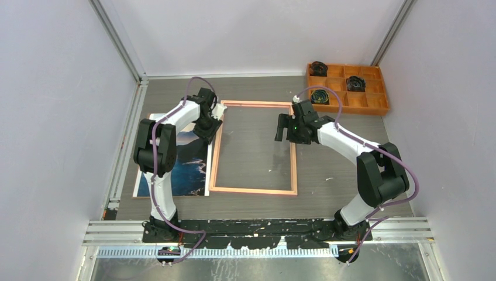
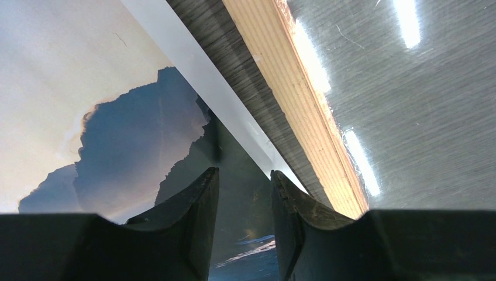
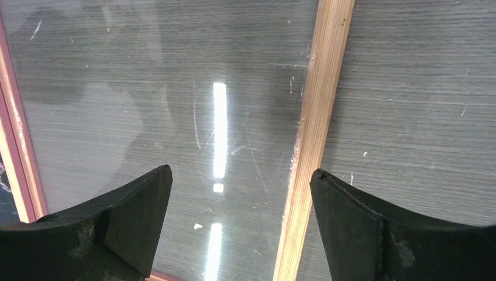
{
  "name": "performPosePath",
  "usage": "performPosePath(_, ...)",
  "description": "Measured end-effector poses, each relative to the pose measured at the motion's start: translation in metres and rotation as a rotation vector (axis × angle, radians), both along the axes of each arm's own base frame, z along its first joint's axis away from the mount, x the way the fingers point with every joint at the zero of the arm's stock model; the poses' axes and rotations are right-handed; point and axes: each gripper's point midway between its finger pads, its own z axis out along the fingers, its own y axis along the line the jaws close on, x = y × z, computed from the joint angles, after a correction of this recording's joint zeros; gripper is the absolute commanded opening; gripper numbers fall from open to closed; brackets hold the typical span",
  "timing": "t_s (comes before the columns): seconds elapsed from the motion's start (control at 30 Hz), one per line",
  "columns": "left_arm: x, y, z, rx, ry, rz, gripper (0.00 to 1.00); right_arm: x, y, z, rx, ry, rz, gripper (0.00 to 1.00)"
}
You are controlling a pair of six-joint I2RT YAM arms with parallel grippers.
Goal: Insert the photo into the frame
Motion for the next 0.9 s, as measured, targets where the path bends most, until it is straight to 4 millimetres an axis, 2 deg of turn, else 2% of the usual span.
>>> performPosePath(0.23, 0.000, -0.002, 0.000, -0.001, -0.002, -0.004, 0.39, 0.006, -0.011, 0.005, 0.003, -0.011, -0.051, 0.96)
performPosePath(0.47, -0.004, -0.014, 0.000, 0.000, -0.002, -0.034, 0.39, 0.015, -0.041, 0.028, 0.115, -0.055, -0.185, 0.99)
performPosePath(0.6, -0.004, -0.020, -0.001, 0.011, 0.000, -0.051, 0.39, 0.013, -0.040, 0.029, 0.146, -0.054, -0.194, 1.00)
performPosePath(0.73, 0.003, -0.026, -0.002, 0.022, -0.009, -0.063, 0.39, 0.004, -0.038, 0.019, 0.158, -0.016, -0.196, 1.00)
performPosePath(0.9, 0.010, -0.038, -0.001, 0.022, -0.020, -0.083, 0.39, -0.006, -0.040, 0.019, 0.171, -0.013, -0.202, 1.00)
